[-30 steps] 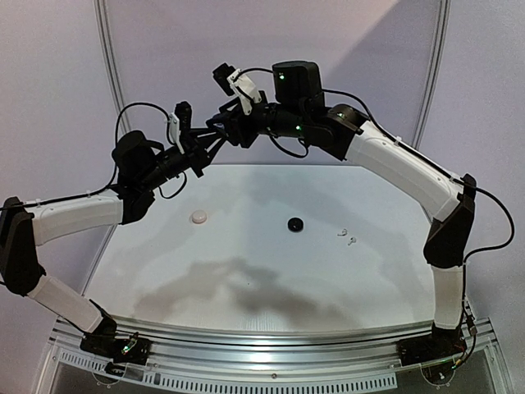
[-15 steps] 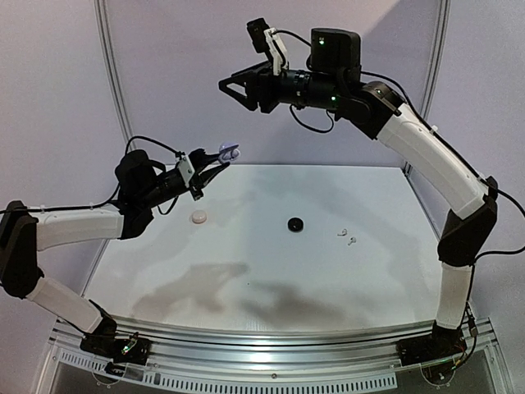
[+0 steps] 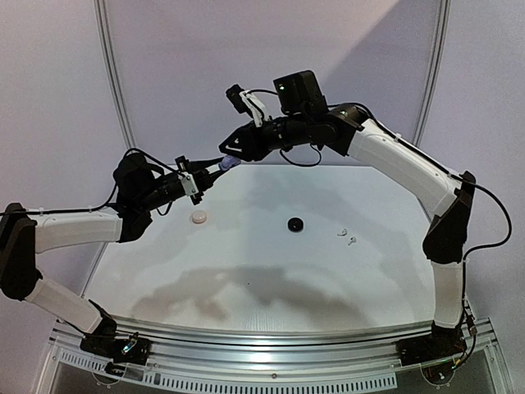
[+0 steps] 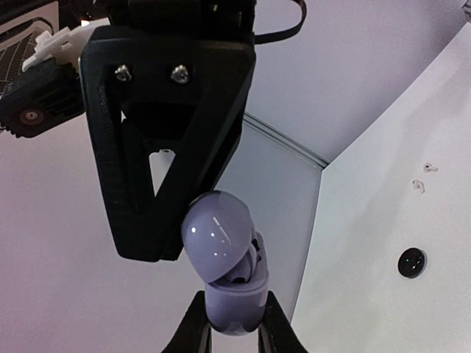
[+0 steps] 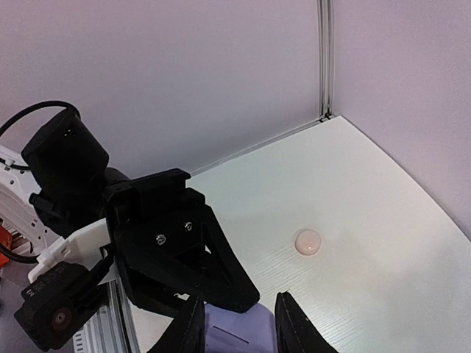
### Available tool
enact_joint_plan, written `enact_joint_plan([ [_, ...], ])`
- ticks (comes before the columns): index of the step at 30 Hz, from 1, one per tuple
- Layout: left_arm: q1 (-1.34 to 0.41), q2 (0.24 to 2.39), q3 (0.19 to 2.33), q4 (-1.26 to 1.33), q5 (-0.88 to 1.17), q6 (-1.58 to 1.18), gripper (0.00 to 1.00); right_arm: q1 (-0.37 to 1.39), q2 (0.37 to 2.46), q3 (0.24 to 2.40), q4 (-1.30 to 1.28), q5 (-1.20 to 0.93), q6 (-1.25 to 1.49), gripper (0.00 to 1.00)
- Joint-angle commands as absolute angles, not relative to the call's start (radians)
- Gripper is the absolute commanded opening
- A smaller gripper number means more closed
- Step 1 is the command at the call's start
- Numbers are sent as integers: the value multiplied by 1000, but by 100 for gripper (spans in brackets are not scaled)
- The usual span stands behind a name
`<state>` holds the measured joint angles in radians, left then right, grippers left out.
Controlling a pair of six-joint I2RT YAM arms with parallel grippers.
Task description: Insert the wireless bluetooth earbuds into the charging case
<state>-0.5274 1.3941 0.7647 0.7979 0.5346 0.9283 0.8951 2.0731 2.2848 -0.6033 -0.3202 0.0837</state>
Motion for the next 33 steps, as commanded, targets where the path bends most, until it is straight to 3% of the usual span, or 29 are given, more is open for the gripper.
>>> enact_joint_plan([
  [1, -541, 1371, 772, 849, 527, 908, 0, 899, 1991, 2197, -668, -276, 34, 33],
  [20, -541, 1370, 796, 802, 517, 780, 0, 941, 2004, 2192, -829, -244, -133, 30],
  [33, -508, 1351, 876, 498, 851, 562, 0, 940, 1821, 2071, -829, -299, -320, 71],
])
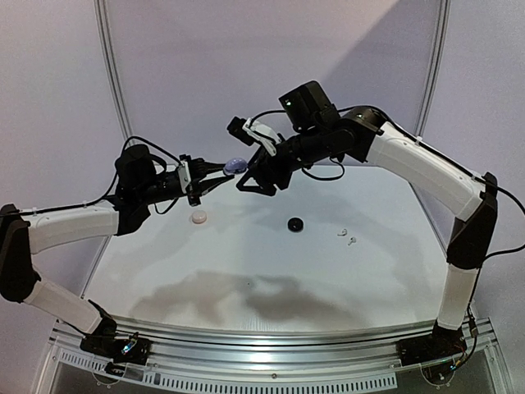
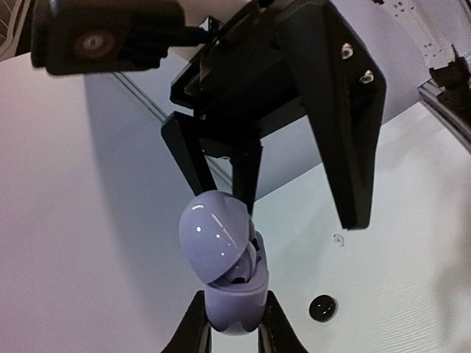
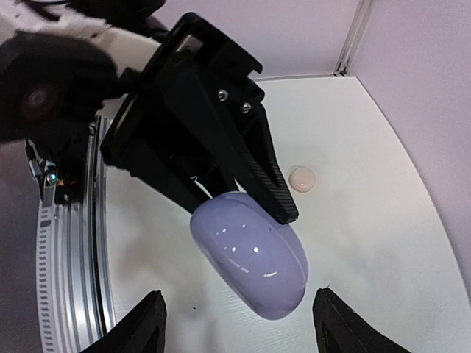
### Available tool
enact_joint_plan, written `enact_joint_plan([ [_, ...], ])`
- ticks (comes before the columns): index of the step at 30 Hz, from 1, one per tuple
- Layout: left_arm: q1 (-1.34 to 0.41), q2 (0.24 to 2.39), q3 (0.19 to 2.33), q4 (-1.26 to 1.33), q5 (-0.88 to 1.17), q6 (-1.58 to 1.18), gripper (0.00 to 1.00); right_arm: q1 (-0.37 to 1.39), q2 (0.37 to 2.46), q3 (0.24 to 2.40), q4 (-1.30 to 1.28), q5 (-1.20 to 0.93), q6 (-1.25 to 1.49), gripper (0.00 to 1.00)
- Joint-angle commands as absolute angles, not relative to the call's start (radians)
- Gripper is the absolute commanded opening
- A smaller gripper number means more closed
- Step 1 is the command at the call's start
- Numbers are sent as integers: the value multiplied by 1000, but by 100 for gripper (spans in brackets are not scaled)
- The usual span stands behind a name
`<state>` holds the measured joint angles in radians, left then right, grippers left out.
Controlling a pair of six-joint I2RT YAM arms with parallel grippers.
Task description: Insert the wireless bluetooth earbuds into the charging case
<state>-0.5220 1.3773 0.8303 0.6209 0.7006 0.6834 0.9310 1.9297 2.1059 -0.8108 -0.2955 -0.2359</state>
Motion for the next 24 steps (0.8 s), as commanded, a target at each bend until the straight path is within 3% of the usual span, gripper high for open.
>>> enact_joint_plan([
  [1, -506, 1351, 883, 483, 883, 531, 0, 939, 1806, 2049, -821, -282, -331, 73],
  [7, -499, 1359, 917, 445, 1040, 344, 0, 940, 1760, 1999, -748, -287, -402, 86],
  [15, -500, 1358, 939, 445, 1030, 217, 0, 965, 1846, 2090, -800, -304, -527, 86],
  [21, -502, 1361, 946, 443, 1003, 178, 0, 997, 1901, 2127, -783, -267, -563, 79],
  [24, -502, 1364, 954, 443, 956, 119, 0, 1000, 1908, 2128, -776, -254, -568, 70],
])
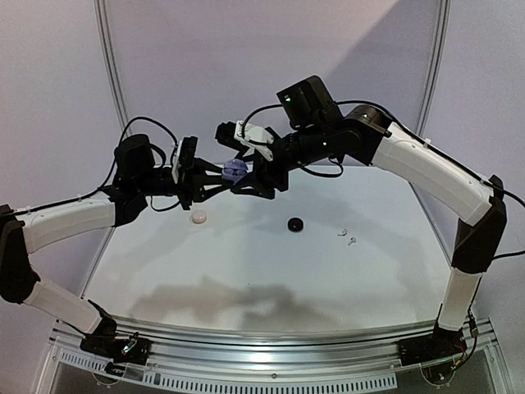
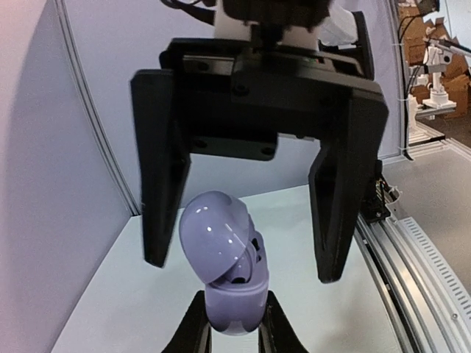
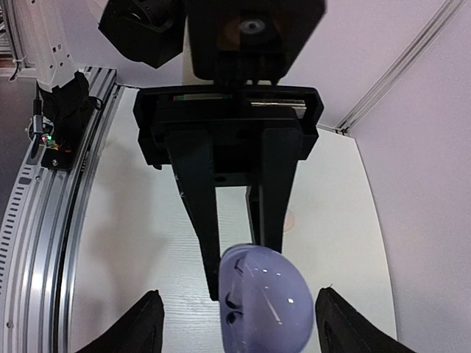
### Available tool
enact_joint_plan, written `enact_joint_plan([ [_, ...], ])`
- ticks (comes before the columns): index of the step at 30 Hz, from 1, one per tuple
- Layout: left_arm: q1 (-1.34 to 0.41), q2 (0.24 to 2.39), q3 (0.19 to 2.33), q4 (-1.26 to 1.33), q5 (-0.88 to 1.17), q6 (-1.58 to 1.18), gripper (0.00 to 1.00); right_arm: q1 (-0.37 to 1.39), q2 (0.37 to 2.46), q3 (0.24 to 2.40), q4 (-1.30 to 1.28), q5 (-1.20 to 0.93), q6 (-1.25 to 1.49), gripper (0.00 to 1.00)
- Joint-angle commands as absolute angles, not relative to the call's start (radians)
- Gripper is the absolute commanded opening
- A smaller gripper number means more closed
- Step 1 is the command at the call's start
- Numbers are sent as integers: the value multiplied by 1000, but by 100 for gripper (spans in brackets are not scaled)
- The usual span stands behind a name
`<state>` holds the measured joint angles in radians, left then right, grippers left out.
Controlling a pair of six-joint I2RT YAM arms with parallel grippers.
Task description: Insert the wireless bluetooth earbuds into the charging case
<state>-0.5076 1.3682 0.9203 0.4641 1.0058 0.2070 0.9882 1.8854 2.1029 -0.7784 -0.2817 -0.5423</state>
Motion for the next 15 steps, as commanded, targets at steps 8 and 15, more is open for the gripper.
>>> enact_joint_plan([
  [8, -502, 1370, 968, 414, 855, 7, 0, 1023, 1901, 2126, -774, -228, -590, 45],
  [15, -502, 1371, 971, 400, 822, -5, 0, 1039, 1899, 2123, -758, -195, -609, 47],
])
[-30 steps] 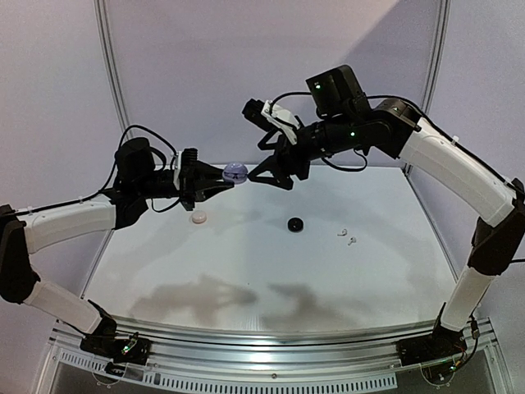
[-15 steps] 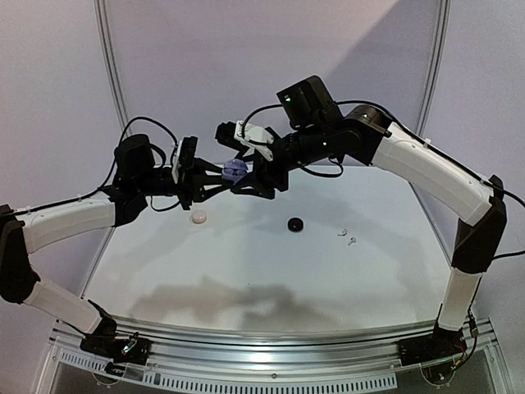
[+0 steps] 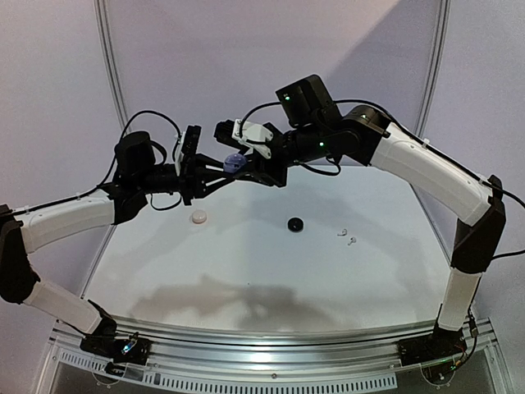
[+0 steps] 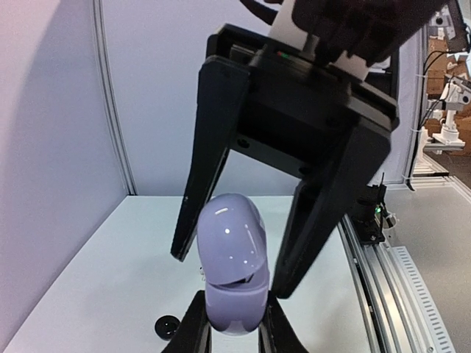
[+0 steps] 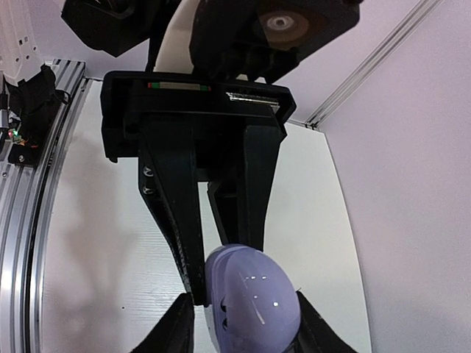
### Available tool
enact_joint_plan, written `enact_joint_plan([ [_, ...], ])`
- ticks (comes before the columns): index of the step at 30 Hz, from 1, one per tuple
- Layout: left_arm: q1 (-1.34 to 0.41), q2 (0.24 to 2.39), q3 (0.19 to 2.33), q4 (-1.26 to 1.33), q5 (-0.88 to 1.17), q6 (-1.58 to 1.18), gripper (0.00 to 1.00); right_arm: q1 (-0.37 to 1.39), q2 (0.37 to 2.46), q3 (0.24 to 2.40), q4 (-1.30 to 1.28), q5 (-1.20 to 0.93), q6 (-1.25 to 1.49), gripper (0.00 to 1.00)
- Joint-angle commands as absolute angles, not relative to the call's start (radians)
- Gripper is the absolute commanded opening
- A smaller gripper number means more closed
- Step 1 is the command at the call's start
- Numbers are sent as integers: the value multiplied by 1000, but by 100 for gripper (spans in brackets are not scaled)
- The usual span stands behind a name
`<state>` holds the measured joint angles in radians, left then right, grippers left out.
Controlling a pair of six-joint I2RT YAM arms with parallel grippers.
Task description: Insert the wireless bluetooth earbuds into the charging case
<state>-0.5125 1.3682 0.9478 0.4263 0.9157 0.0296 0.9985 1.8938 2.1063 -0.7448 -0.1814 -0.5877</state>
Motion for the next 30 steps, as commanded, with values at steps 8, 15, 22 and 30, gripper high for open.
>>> enact_joint_plan([
  [8, -496, 1368, 959, 416, 782, 5, 0, 1039, 1896, 2125, -769, -173, -597, 45],
  [15, -476, 1375, 983, 454, 774, -167, 0, 1047, 1872, 2074, -703, -148, -620, 30],
  [22, -468, 1376, 996, 457, 793, -208, 0, 1061, 1882, 2061, -710, -102, -669, 26],
  [30, -455, 1382, 995, 468, 784, -227, 0, 1061, 1869, 2034, -736, -101, -636, 63],
])
